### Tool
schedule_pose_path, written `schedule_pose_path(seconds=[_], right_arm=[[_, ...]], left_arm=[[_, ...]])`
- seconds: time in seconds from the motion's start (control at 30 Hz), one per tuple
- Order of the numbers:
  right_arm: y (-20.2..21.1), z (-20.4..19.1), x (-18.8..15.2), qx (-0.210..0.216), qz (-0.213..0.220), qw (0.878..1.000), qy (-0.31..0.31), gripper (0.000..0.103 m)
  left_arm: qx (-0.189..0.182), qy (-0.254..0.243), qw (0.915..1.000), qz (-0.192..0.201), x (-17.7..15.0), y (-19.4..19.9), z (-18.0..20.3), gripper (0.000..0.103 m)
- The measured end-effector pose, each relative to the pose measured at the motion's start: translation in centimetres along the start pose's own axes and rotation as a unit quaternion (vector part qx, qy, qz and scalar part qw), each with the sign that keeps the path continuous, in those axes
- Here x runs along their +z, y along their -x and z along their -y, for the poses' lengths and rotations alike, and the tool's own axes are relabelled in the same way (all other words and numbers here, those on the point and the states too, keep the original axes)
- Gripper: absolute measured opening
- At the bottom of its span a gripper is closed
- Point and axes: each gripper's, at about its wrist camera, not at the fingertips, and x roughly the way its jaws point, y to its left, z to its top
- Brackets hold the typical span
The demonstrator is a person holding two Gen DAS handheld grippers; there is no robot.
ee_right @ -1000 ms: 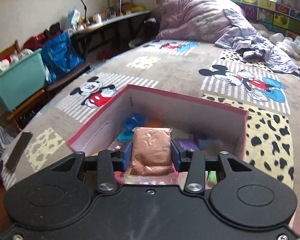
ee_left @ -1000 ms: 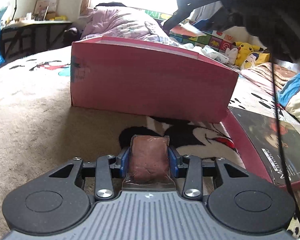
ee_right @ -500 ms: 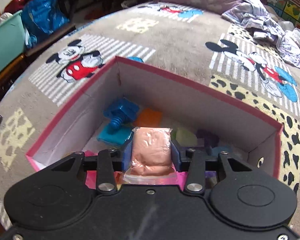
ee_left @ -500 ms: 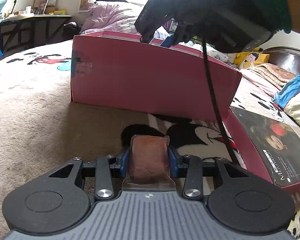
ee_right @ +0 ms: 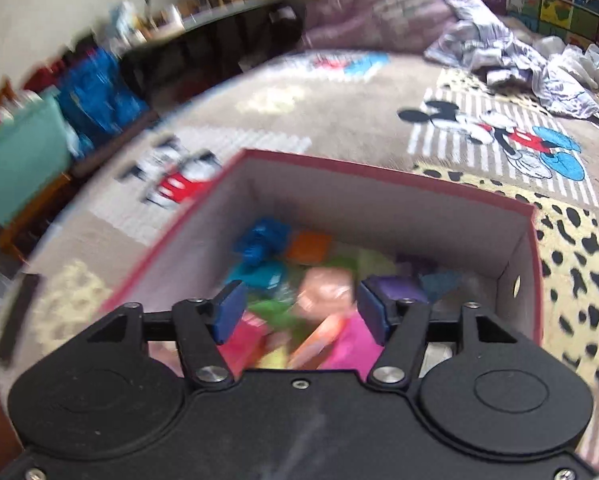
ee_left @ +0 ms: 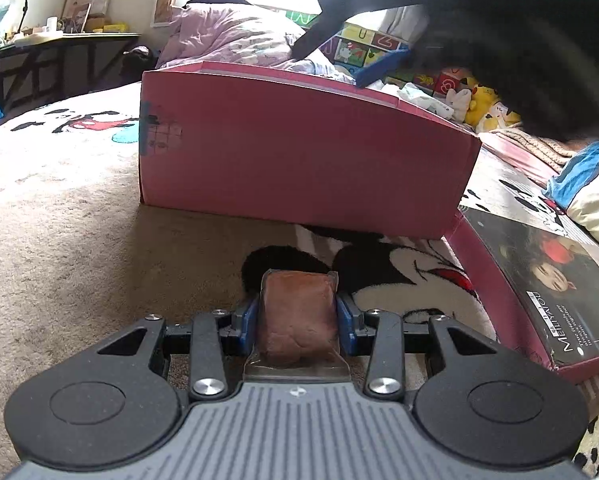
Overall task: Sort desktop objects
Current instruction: 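Open the right tool over the shoebox while the left tool holds the brown bag, then drop the brown bag into the shoebox with the left tool while the right tool withdraws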
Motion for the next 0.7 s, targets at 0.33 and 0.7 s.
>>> schedule_pose_path(seconds=[0.33, 0.7], right_arm=[[11.1, -1.3, -17.3, -0.008, 0.089, 0.996, -0.017, 0.077], [11.0, -3.7, -28.9, 0.011, 0.043, 0.997, 0.06, 0.077]], left_arm=[[-0.007, 0.018, 0.9997, -0.013, 0.4, 0.7, -0.7, 0.038], [0.039, -0.001, 0.9989, -0.026, 0.4, 2.4, -1.1, 0.038]])
